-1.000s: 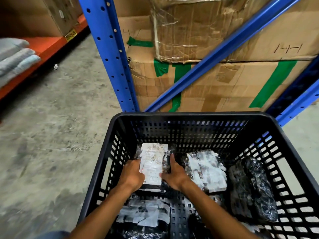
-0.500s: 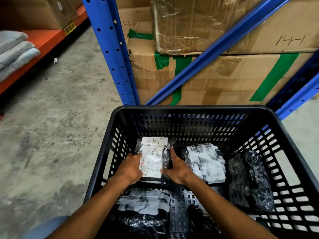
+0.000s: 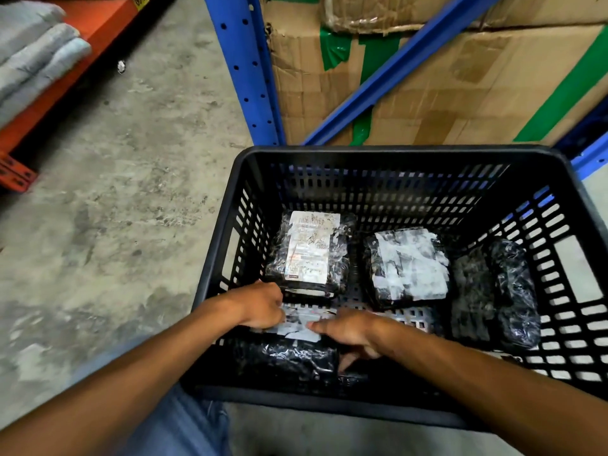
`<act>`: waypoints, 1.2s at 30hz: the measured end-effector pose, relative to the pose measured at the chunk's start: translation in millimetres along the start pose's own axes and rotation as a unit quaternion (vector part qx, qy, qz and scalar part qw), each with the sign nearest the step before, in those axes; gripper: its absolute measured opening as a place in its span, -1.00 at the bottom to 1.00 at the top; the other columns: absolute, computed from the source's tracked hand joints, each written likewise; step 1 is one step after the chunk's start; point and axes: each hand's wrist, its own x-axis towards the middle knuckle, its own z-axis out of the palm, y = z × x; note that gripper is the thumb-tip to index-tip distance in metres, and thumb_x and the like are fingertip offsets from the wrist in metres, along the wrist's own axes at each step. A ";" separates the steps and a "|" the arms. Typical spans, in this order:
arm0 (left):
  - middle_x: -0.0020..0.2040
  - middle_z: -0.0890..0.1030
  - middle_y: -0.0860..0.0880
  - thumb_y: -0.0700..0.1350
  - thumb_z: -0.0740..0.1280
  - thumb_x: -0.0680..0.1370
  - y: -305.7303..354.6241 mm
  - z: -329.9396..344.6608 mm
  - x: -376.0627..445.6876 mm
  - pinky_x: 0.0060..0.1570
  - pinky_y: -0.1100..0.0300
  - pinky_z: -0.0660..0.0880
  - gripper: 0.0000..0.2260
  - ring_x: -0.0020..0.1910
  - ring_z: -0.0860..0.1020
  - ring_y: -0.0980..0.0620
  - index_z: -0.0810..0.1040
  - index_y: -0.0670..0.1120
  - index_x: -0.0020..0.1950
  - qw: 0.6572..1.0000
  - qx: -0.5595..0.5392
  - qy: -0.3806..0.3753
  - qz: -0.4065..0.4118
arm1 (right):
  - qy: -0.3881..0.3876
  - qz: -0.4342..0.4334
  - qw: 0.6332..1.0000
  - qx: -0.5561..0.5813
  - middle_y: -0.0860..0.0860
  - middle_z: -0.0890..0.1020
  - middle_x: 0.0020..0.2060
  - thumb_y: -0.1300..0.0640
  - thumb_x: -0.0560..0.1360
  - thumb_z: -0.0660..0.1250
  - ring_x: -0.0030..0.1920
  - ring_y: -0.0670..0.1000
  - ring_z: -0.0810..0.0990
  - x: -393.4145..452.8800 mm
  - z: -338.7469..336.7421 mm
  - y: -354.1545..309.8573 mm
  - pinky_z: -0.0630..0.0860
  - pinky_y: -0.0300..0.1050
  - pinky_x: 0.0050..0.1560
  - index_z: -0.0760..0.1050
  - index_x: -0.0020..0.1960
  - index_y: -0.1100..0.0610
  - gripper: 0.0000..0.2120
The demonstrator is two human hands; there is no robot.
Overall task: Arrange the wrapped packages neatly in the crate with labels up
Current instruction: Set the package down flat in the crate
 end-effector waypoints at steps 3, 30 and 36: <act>-0.29 0.47 0.03 -0.01 0.16 0.61 0.6 1.4 -1.2 -0.31 0.20 0.33 -0.69 -0.33 0.42 0.10 0.57 -0.20 0.11 0.998 -0.065 -0.014 0.003 | 0.010 -0.010 0.999 0.035 0.11 0.64 -0.16 0.03 0.56 0.32 -0.38 0.01 0.62 -12.8 -6.9 -5.7 0.64 -0.09 -0.31 0.51 -0.07 0.16 -0.81; -0.10 0.54 -0.13 0.12 0.12 0.55 62.6 25.3 7.3 0.05 0.13 0.40 -0.77 -0.14 0.44 0.06 0.26 0.01 -0.20 0.968 -0.216 -0.043 0.120 | 0.159 0.001 0.987 -0.024 0.13 0.63 0.06 -0.12 0.48 0.39 -0.45 -0.06 0.57 -35.7 -81.5 23.5 0.60 -0.14 -0.32 0.37 0.36 0.20 -0.41; -0.08 0.65 0.09 0.23 0.47 0.29 49.4 17.9 -7.0 -0.02 0.16 0.56 -0.59 -0.09 0.60 0.08 0.56 0.10 0.05 0.973 -0.200 -0.003 0.118 | 0.166 -0.087 0.982 0.031 0.08 0.55 -0.31 0.08 0.59 0.28 -0.56 -0.06 0.58 -36.7 -62.8 -8.9 0.53 -0.29 -0.58 0.29 0.32 0.26 -0.61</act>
